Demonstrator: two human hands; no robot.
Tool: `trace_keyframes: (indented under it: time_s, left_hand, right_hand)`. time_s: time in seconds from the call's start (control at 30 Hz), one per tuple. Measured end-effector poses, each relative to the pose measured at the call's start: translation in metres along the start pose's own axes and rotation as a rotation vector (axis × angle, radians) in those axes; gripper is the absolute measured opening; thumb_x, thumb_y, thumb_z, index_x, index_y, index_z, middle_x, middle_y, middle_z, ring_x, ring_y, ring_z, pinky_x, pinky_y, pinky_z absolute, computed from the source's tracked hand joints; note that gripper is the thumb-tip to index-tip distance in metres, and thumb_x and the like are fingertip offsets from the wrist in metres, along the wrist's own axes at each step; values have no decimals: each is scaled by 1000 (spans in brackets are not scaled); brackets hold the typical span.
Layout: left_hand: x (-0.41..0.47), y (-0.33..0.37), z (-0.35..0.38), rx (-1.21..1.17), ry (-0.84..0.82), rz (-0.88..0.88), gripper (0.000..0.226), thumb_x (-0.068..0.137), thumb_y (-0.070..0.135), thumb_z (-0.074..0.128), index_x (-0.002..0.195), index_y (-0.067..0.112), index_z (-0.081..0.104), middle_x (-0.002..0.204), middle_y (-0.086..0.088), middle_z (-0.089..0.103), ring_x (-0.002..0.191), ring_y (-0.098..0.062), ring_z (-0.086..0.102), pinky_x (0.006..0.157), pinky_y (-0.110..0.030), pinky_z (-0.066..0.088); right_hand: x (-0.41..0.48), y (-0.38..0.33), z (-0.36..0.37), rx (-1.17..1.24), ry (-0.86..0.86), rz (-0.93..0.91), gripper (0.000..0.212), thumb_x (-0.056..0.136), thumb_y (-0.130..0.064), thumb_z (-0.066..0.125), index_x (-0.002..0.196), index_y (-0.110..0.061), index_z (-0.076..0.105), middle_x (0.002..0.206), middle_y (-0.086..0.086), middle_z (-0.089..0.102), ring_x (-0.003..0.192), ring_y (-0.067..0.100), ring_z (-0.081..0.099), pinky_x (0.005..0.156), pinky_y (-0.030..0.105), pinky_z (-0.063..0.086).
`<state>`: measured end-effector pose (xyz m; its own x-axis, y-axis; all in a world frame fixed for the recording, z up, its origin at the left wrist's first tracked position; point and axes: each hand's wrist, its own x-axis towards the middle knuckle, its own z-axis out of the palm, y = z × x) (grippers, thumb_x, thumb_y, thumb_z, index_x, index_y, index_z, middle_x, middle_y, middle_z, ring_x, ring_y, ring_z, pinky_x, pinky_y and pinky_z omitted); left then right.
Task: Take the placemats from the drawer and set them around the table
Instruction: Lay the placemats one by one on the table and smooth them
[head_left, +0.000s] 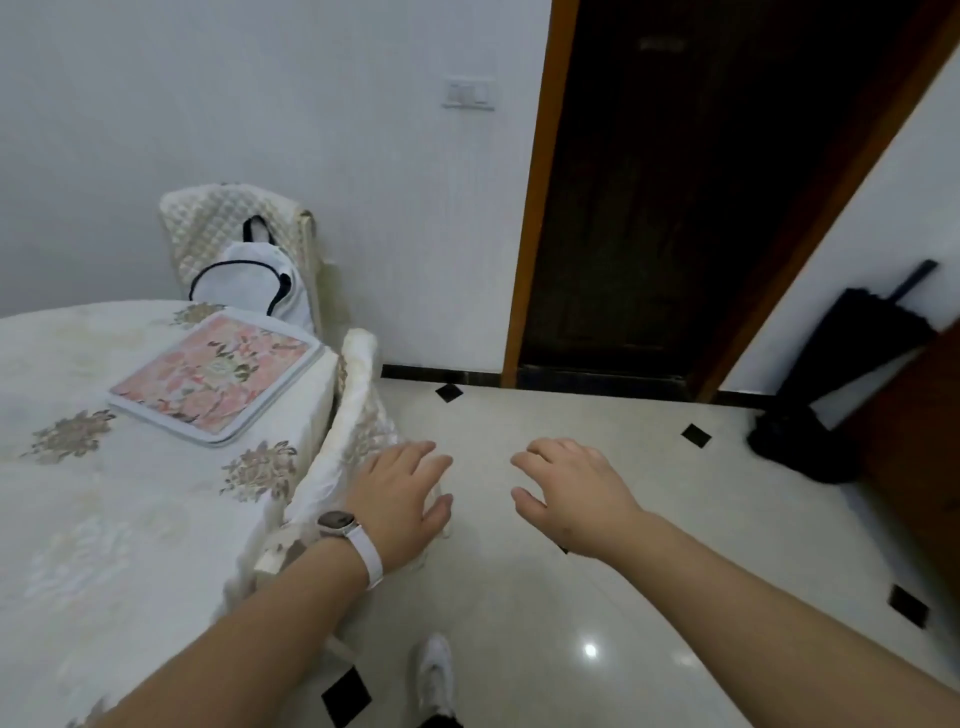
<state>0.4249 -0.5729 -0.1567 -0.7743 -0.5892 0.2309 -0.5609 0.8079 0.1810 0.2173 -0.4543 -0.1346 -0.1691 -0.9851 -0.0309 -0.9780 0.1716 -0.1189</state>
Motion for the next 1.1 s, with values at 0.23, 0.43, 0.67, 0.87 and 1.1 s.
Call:
trace_keyframes:
  time_s: [0.23,0.43,0.67,0.87,1.1]
  left_hand:
    - [107,-53,32,-52,0,67,38,86,35,60,120,18,62,124,-9,63,113,-30,58,93,-45,48]
    - [170,-111,35,-49,12,26,36,84,34,64,116,17,63,120,-9,64,109,-30,60,88,-44,49]
    - [223,-140,51,-37,-26,-4,37,85,37,60,117,18,62,123,-9,63,111,-30,59,89,-45,48]
    - [260,-152,70,-19,-35,-128,36,82,34,65,114,16,64,120,-11,64,108,-33,60,86,-44,48]
    - [319,-146,72,69,-79,-361,37,88,35,56,120,17,62,128,-9,59,116,-33,54,93,-44,44]
  right_hand:
    - [113,32,-3,-62,-42,44,48,95,-49,38,136,-28,50,132,-5,54,122,19,47,103,38,37]
    - [199,40,-13,-68,-18,34,47,96,-50,38,135,-28,51,131,-6,55,121,17,48,101,36,38]
    - [259,67,-12,-24,-44,34,48,97,-50,37,137,-28,49,133,-7,53,122,16,47,103,36,37]
    - [327,101,3,1,-67,-68,49,96,-53,36,137,-28,50,133,-7,54,121,16,48,102,37,40]
    - [413,155,8,55,-90,-282,52,94,-54,35,136,-28,50,134,-5,53,122,17,48,101,37,40]
